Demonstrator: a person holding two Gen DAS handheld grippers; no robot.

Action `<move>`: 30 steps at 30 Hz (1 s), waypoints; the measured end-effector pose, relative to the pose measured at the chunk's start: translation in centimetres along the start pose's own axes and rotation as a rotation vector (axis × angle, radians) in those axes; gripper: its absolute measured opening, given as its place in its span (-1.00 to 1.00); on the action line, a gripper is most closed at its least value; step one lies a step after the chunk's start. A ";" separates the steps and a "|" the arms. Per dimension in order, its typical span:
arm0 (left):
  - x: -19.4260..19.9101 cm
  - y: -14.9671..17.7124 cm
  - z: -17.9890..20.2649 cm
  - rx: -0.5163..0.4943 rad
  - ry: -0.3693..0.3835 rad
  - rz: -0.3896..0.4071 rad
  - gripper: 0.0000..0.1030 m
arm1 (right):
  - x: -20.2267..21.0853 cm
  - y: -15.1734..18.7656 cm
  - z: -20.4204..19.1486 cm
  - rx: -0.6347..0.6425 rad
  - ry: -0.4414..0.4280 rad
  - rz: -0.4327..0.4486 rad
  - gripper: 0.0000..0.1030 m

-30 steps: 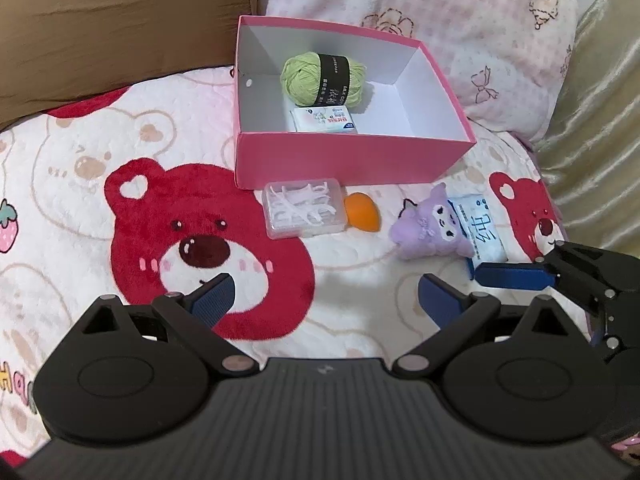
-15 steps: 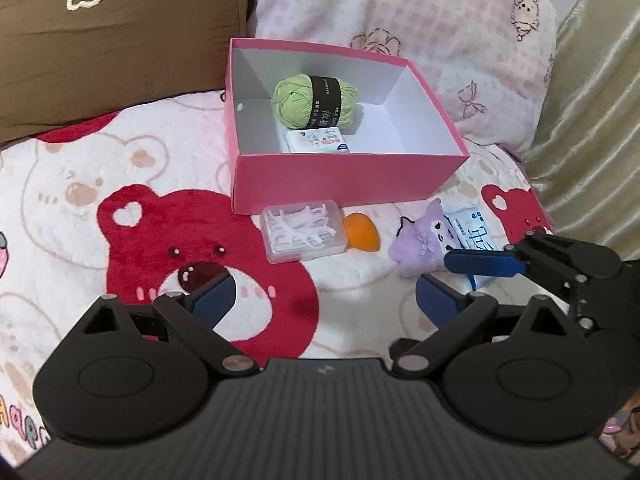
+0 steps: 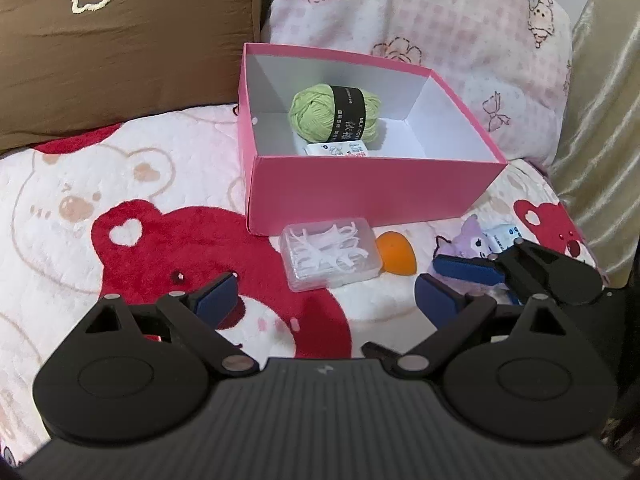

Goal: Organize objects
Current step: 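Move the left tool toward the clear plastic box of floss picks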

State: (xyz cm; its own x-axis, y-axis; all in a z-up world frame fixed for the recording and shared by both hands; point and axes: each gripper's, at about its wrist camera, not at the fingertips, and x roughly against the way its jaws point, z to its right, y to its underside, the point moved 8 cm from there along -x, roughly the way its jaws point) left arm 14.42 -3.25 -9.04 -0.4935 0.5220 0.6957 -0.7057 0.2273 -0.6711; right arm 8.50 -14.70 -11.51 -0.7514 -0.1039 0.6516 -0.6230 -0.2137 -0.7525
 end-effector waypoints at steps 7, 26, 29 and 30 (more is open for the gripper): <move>-2.4 0.9 -1.0 0.064 0.028 -0.062 0.85 | -2.0 0.8 0.5 -0.072 -0.016 0.002 0.69; -8.2 2.1 -2.7 0.076 0.040 0.001 0.44 | -7.0 3.0 1.9 -0.139 -0.037 -0.082 0.54; -8.4 1.4 -2.2 0.028 0.041 0.043 0.41 | -7.8 3.3 2.0 -0.082 0.019 -0.100 0.49; -8.6 1.3 -2.1 0.043 0.061 0.037 0.33 | -7.9 3.3 1.9 -0.073 0.025 -0.099 0.49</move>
State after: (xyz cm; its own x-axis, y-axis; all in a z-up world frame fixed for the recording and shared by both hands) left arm 18.82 -5.76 -16.44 -0.4891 0.5787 0.6526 -0.7092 0.1717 -0.6838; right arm 12.80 -16.47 -18.98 -0.6898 -0.0608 0.7214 -0.7082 -0.1503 -0.6899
